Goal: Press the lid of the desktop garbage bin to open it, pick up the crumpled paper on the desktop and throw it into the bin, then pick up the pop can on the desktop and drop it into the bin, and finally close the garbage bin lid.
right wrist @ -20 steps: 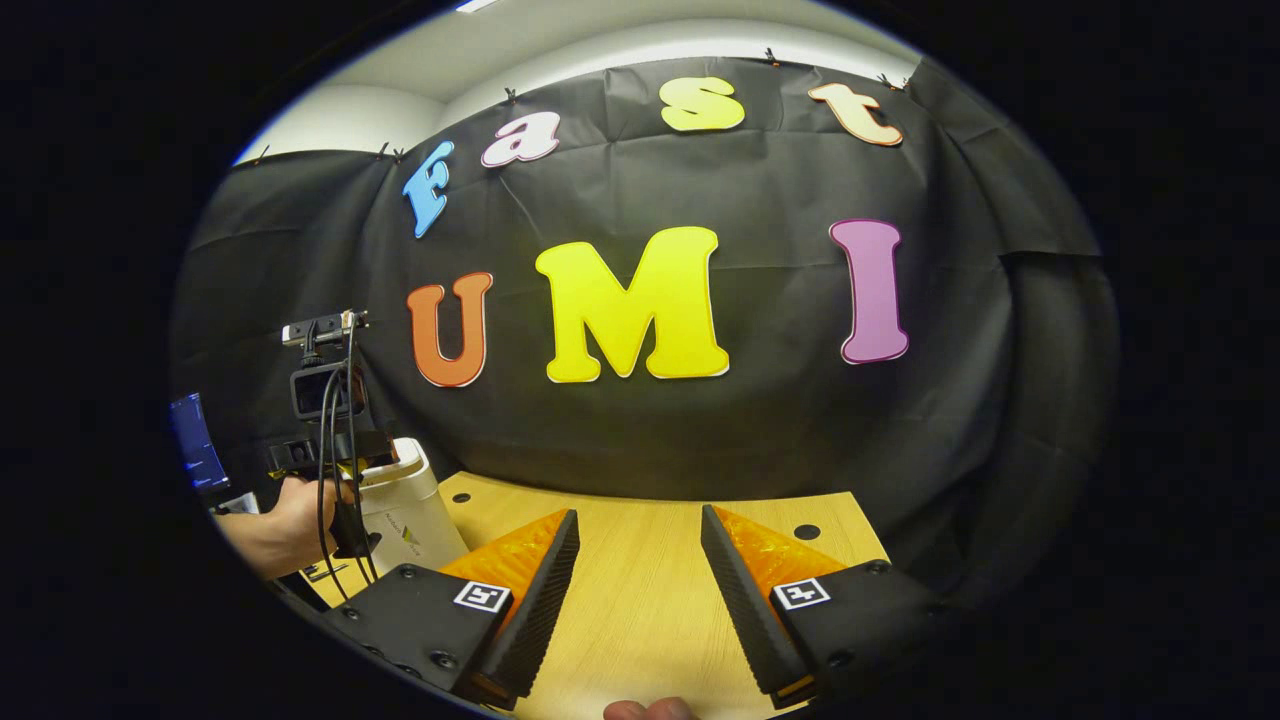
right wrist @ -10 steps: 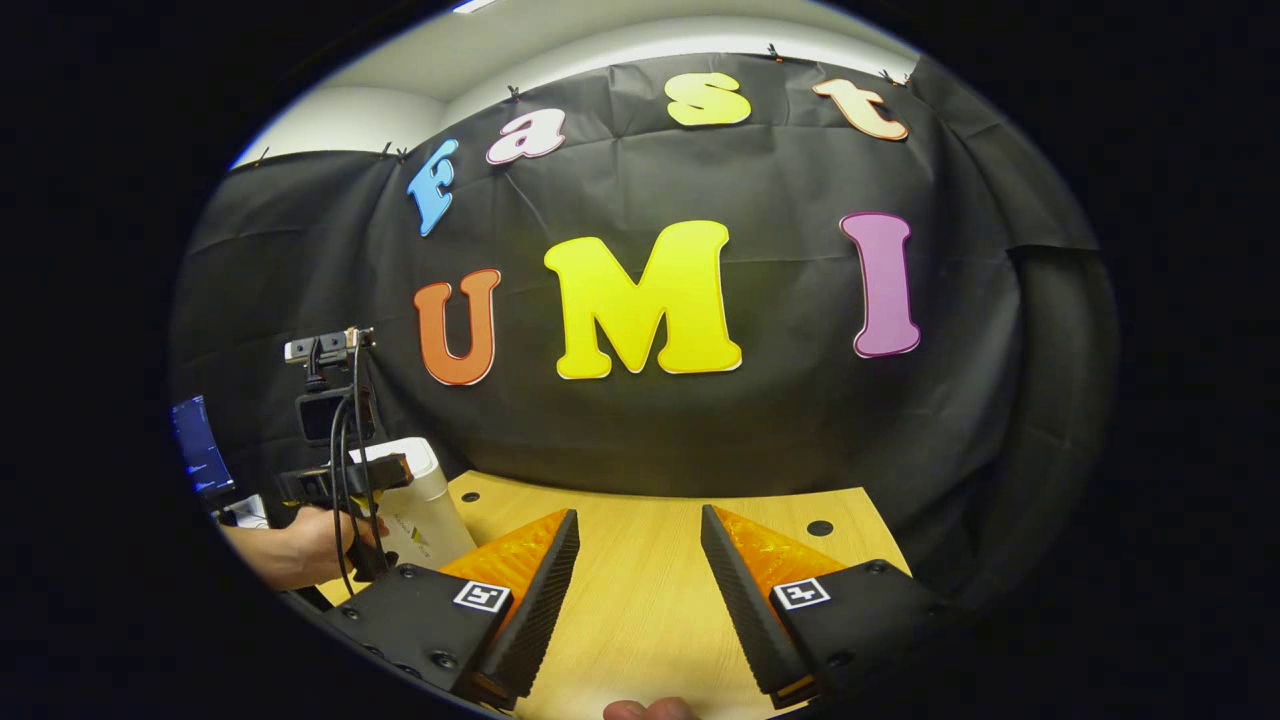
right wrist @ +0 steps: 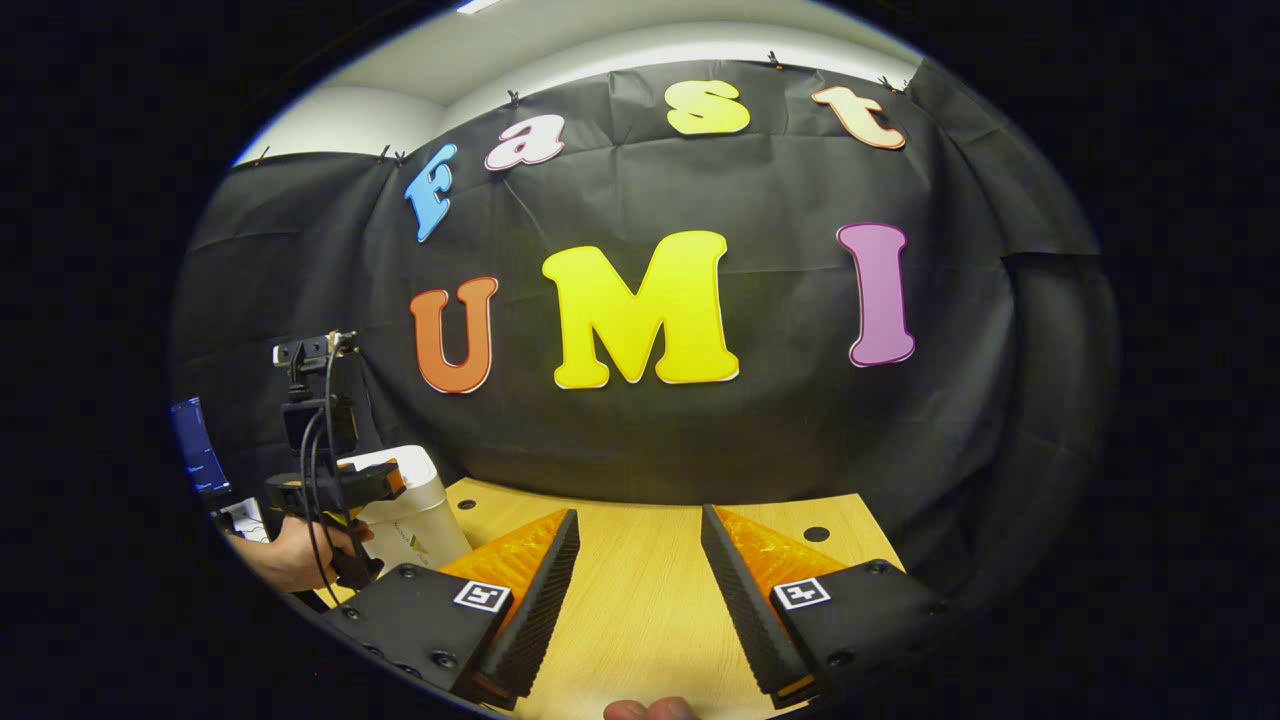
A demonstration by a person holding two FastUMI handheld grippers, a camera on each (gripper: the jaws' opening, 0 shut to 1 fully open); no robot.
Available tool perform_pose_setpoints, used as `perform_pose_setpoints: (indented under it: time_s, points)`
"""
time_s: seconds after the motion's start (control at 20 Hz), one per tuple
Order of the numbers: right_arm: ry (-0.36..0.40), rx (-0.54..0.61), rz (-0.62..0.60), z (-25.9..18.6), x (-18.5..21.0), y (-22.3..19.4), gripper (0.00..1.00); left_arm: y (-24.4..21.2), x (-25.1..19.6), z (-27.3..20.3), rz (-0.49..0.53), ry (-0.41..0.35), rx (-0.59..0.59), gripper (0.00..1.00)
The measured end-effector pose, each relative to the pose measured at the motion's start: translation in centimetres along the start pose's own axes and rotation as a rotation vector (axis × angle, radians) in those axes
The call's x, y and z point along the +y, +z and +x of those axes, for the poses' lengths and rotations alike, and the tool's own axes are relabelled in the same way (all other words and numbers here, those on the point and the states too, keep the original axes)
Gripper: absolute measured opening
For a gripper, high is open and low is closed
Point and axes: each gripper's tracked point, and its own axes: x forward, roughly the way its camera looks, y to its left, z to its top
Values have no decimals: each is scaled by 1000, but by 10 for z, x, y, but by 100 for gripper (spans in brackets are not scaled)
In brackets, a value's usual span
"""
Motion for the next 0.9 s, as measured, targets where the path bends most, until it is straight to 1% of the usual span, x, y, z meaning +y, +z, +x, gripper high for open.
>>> perform_pose_setpoints:
  time_s: [0.05, 0.15, 0.2, 0.25, 0.3, 0.5, 0.7, 0.8, 0.9]
  points:
    - [-7, -13, 3, -2, 2, 4, 80, 16, -11, -11, 19, -58, -29, 91]
    - [-15, -31, 6, -5, 5, 8, 79, 38, -28, -32, 32, -151, -66, 92]
    - [-21, -41, 3, -6, 8, 11, 80, 44, -34, -44, 17, -203, -82, 92]
    - [-33, -61, -4, -10, 9, 17, 79, 52, -42, -55, 11, -256, -113, 92]
    - [-40, -85, -9, -15, 13, 24, 80, 52, -47, -74, 15, -319, -142, 92]
    - [-75, -144, -36, -27, 20, 39, 79, 62, -58, -123, 7, -443, -177, 92]
    - [-109, -172, -53, -40, 25, 38, 80, 62, -73, -166, 31, -572, -216, 92]
    - [-124, -179, -61, -44, 27, 37, 80, 58, -75, -178, 39, -604, -215, 92]
    - [-139, -187, -71, -48, 28, 37, 80, 55, -78, -190, 24, -634, -212, 92]
